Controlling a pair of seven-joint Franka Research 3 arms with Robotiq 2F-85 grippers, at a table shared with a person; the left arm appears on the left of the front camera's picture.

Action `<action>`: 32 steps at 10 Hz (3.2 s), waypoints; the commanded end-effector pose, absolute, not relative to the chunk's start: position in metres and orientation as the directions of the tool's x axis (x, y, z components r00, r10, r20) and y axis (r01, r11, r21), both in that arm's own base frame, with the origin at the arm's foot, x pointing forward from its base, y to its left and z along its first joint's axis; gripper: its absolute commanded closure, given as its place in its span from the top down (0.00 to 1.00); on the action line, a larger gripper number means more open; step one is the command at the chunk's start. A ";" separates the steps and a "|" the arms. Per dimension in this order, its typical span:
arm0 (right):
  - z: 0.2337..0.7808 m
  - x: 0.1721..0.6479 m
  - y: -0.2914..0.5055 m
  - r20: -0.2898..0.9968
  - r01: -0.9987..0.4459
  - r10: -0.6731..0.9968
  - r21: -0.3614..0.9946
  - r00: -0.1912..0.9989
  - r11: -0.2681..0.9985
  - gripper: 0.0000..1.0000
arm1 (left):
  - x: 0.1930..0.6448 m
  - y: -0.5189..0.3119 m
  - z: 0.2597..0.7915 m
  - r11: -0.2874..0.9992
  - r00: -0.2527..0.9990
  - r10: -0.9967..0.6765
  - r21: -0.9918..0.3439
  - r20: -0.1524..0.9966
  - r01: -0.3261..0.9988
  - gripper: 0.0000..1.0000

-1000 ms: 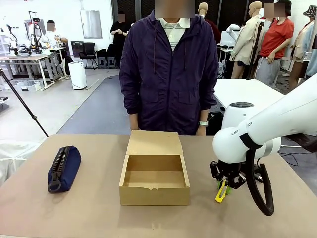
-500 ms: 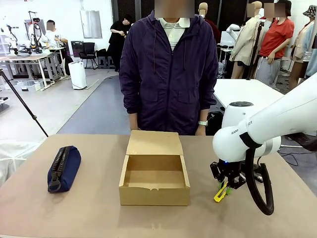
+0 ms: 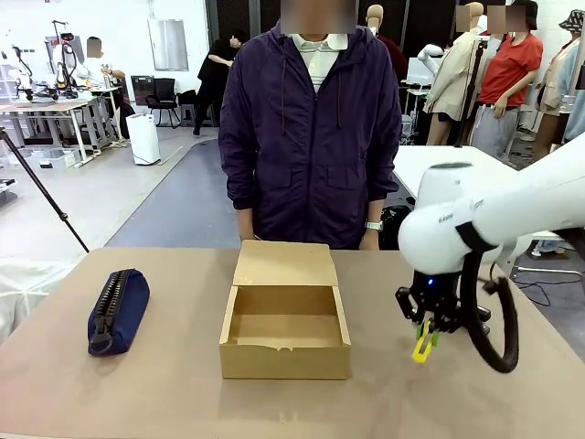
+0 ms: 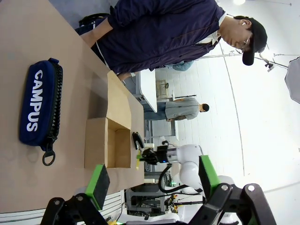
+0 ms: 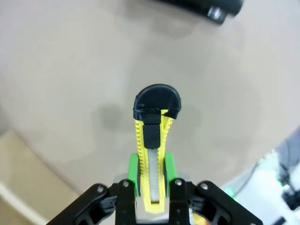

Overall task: Pack the items into the box.
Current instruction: Pick up the item specified by the human and place it in the Mailer Box.

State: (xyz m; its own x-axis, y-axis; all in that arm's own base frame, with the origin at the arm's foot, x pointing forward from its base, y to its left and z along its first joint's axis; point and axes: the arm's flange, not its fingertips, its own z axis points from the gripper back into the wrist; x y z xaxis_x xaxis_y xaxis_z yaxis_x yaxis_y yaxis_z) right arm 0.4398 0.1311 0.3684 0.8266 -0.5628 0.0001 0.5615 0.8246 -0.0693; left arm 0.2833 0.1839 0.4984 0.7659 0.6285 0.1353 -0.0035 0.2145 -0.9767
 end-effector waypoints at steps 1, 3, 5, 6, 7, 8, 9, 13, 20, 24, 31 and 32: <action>0.416 0.423 0.120 -0.008 0.451 -0.453 -0.058 0.892 0.890 0.00 | 0.284 0.184 0.501 0.202 0.765 0.630 -0.979 0.134 0.005 1.00; 0.420 0.415 0.101 -0.057 0.497 -0.499 -0.040 0.865 0.867 0.00 | 0.284 0.184 0.501 0.202 0.765 0.630 -0.979 0.134 0.005 1.00; 0.420 0.421 0.125 0.010 0.469 -0.469 -0.066 0.883 0.881 0.00 | 0.284 0.184 0.501 0.202 0.765 0.630 -0.979 0.134 0.005 1.00; 0.420 0.421 0.125 0.010 0.469 -0.469 -0.066 0.883 0.881 0.00 | 0.284 0.184 0.501 0.202 0.765 0.630 -0.979 0.134 0.005 1.00; 0.420 0.421 0.125 0.010 0.469 -0.469 -0.066 0.883 0.881 0.00 | 0.284 0.184 0.501 0.202 0.765 0.630 -0.979 0.134 0.005 1.00; 0.422 0.416 0.122 -0.006 0.461 -0.463 -0.068 0.886 0.885 0.00 | 0.284 0.184 0.501 0.202 0.765 0.630 -0.979 0.134 0.005 1.00; 0.429 0.423 0.131 0.030 0.329 -0.328 -0.041 0.944 0.944 0.00 | 0.284 0.184 0.501 0.202 0.765 0.630 -0.979 0.134 0.005 1.00; 0.449 0.467 0.241 0.046 -0.447 0.446 0.050 0.894 0.893 0.00 | 0.284 0.184 0.501 0.202 0.765 0.630 -0.979 0.134 0.005 1.00; 0.418 0.445 0.399 0.132 -0.997 0.990 -0.049 0.048 0.054 0.00 | 0.284 0.184 0.501 0.202 0.765 0.630 -0.979 0.134 0.005 1.00; 0.414 0.454 0.389 0.131 -0.992 0.987 -0.067 0.097 0.106 0.00 | 0.284 0.184 0.501 0.202 0.765 0.630 -0.979 0.134 0.005 1.00; 0.416 0.457 0.387 0.083 -0.976 0.979 -0.098 0.187 0.194 1.00 | 0.284 0.184 0.501 0.202 0.765 0.630 -0.979 0.134 0.005 1.00; 0.417 0.457 0.386 0.094 -0.969 0.973 -0.108 0.211 0.221 1.00 | 0.284 0.184 0.501 0.202 0.765 0.630 -0.979 0.134 0.005 1.00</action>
